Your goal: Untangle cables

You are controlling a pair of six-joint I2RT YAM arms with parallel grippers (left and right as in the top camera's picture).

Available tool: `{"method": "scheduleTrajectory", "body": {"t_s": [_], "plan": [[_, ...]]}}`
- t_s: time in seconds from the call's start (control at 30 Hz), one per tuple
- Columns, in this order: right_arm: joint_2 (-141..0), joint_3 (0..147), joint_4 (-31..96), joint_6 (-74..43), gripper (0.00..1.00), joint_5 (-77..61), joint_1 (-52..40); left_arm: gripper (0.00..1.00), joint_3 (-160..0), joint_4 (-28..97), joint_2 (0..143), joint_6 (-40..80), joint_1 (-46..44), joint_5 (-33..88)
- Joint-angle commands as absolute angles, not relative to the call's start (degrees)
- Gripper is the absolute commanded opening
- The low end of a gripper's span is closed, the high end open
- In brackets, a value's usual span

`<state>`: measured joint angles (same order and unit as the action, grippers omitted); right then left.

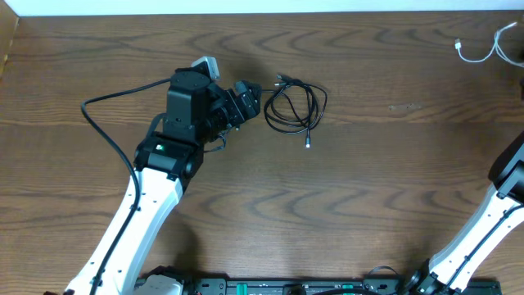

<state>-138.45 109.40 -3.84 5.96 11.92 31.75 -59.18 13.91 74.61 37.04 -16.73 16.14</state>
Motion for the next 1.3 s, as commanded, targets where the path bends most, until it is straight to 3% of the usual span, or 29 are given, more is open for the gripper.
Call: {"method": "scheduleTrajectory", "body": {"t_s": [0.0,0.2,0.4,0.57,0.73,0.87,0.93,1.03,1.27], "plan": [[-131.28,109.93,-1.45,5.8,0.99,7.16,29.61,0.89,-60.23,13.82,75.53,36.25,-16.86,15.38],[-124.68,109.93,6.98,2.85,0.99,-11.73,28.34,0.89,-60.23,14.09,76.03,36.23,-16.86,16.03],[-120.51,109.93,18.87,1.72,0.99,-40.03,26.2,0.89,-60.23,14.52,76.95,35.57,-17.93,15.99],[-120.62,109.86,32.82,1.72,0.99,-51.22,23.4,0.89,-60.23,16.08,79.64,35.59,-20.14,16.01],[-122.06,109.78,46.39,5.04,0.99,-53.41,18.65,0.9,-60.23,15.75,84.79,35.62,-24.23,15.97],[-122.93,108.57,51.68,6.72,0.85,-51.75,13.21,0.9,-60.23,12.73,88.73,35.66,-26.11,15.84],[-122.96,107.28,51.44,6.72,0.82,-50.35,10.48,0.89,-60.23,12.27,89.89,35.92,-26.02,15.25],[-122.96,105.23,50.15,4.75,0.76,-45.34,5.78,0.73,-60.23,13.45,90.13,36.51,-25.26,11.77],[-122.96,100.88,46.24,-3.29,0.71,-35.73,-4.1,0.72,-60.25,18.94,90.13,38.68,-22.5,8.43]]}}
